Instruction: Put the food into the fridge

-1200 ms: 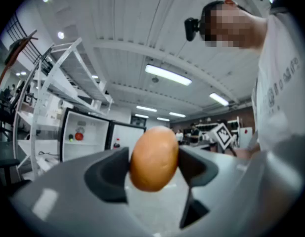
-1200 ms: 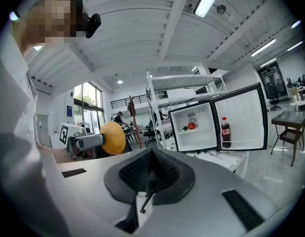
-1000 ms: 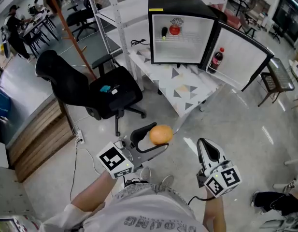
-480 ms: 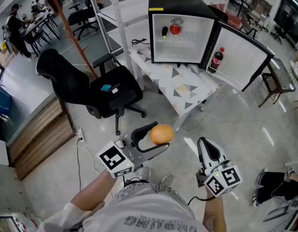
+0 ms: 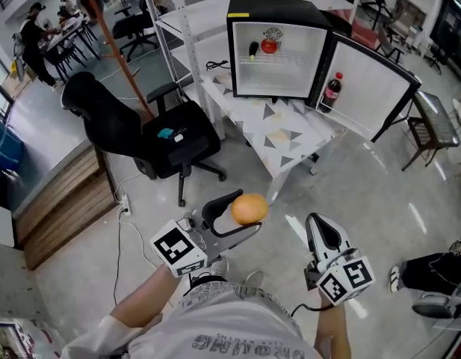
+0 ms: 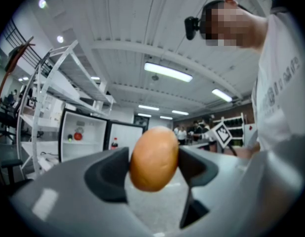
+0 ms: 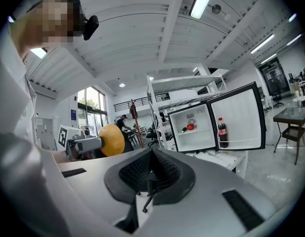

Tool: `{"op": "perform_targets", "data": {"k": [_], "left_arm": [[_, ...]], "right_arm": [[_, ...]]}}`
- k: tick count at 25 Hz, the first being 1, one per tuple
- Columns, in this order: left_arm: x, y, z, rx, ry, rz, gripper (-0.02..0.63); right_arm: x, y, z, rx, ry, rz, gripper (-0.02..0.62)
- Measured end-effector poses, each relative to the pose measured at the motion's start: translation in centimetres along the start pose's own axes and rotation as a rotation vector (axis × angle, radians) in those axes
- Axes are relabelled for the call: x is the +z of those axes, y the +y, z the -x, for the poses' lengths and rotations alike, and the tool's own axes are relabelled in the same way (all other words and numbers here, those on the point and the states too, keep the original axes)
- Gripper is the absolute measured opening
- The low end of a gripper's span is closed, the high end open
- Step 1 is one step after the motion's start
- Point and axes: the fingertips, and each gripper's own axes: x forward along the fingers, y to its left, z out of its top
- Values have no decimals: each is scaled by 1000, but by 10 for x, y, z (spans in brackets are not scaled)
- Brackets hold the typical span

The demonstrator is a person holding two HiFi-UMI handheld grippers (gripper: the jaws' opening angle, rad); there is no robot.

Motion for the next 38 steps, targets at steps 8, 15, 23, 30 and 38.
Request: {"op": "perform_targets", "data": {"k": [8, 15, 23, 30, 38], "left_arm": [[-4, -27, -14, 30, 3, -16, 313], [-3, -37, -21, 44, 17, -22, 313], [-7, -30, -30, 45, 20, -23, 313], [-12, -12, -47, 41, 3, -16, 313], [-20, 26, -69, 30, -7, 8, 313]], "right_arm": [[-2, -16, 26, 34, -2, 9, 2], [-2, -21, 34, 52, -7, -3, 3], [-2, -31, 29, 59, -5, -2, 2], [-2, -47, 14, 57, 6, 13, 2], [1, -72, -17, 35, 25, 20, 2]]}}
